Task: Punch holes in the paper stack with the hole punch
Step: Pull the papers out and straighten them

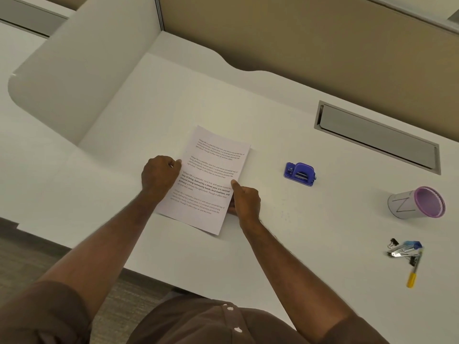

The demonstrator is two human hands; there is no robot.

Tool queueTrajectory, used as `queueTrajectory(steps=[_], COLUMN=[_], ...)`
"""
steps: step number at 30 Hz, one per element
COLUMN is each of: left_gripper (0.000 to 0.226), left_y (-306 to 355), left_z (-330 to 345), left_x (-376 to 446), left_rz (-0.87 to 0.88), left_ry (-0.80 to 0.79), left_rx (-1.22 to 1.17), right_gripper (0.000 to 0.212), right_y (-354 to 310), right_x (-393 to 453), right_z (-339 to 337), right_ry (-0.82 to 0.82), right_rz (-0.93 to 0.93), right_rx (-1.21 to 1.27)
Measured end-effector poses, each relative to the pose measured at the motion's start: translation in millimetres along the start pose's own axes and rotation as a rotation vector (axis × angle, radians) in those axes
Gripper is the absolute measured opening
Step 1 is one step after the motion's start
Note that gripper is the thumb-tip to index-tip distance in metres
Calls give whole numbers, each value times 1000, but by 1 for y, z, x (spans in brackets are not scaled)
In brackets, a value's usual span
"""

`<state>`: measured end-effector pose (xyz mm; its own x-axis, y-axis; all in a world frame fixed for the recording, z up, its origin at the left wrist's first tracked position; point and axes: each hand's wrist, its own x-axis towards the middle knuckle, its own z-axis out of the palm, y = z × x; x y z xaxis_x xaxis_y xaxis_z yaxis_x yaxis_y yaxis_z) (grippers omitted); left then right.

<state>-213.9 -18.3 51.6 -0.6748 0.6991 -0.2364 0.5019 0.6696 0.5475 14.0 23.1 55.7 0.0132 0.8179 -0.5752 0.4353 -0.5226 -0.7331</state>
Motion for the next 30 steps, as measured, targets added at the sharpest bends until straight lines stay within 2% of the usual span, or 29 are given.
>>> queueTrajectory(steps=[3, 11, 15, 22, 27, 30], left_gripper=[39, 23, 22, 25, 25, 24], left_y=[-2, -5, -11, -13, 8, 29], left_z=[2, -1, -3, -3, 13, 29], left_x=[1, 1, 0, -2, -19, -43], left_rz=[3, -46, -25, -16, 40, 163], left_ry=[11, 103, 116, 151, 82, 25], left_rx=[16, 27, 38, 24, -29, -84], right_gripper=[55, 48, 47, 30, 26, 25], right_y=[0, 3, 7, 22, 40, 55], right_x=[-1, -7, -9, -15, -22, -30], right_z=[-3, -16, -21, -50, -85, -104], right_ry=[-14, 22, 9, 22, 126, 204], right_rz=[22, -82, -94, -120, -250, -276], right_rx=[22, -164, -149, -72, -211, -295])
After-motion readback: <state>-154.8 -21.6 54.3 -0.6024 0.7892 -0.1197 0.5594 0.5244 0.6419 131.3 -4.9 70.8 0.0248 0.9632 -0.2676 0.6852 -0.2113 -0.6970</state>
